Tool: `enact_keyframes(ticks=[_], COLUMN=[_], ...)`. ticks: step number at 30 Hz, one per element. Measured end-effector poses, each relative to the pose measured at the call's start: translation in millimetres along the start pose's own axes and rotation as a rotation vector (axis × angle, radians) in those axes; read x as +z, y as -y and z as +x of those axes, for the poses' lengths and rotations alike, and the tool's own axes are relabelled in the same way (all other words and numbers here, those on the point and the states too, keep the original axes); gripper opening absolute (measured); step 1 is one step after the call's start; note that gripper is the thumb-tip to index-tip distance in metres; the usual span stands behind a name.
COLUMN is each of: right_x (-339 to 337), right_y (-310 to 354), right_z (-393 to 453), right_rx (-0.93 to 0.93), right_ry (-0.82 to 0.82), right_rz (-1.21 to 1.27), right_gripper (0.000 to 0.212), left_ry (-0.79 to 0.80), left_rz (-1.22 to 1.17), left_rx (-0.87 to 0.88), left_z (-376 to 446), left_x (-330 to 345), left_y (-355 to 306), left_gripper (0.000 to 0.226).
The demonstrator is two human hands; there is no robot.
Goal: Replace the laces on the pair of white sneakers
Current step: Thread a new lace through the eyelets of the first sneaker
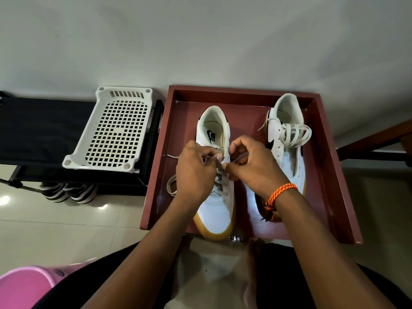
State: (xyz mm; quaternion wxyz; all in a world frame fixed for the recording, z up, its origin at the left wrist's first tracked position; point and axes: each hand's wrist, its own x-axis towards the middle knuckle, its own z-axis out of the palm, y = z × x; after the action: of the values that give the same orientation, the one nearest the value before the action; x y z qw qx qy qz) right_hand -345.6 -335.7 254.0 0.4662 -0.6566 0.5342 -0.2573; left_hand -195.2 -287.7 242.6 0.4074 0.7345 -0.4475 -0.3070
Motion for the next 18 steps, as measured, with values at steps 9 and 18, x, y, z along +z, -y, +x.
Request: enact_keyframes(ticks=[9,18], right_x=[0.5,3.2], right_y=[6.1,6.8], right_z=[-4.9,-2.1], right_rx=[-0.005,-0.027], right_ry=[-0.024,-0.18], right_rz=[-0.008,-0.133], right_gripper=[0.032,0.018], left_ry=[0.071,0.265], left_rz=[-0.072,-0.098], left_rx=[-0.027,0.001], left_z=[3.3,10.7], left_x=[-3.2,-17.3], left_y=[3.8,1.5], left_gripper=[0.008,0.023])
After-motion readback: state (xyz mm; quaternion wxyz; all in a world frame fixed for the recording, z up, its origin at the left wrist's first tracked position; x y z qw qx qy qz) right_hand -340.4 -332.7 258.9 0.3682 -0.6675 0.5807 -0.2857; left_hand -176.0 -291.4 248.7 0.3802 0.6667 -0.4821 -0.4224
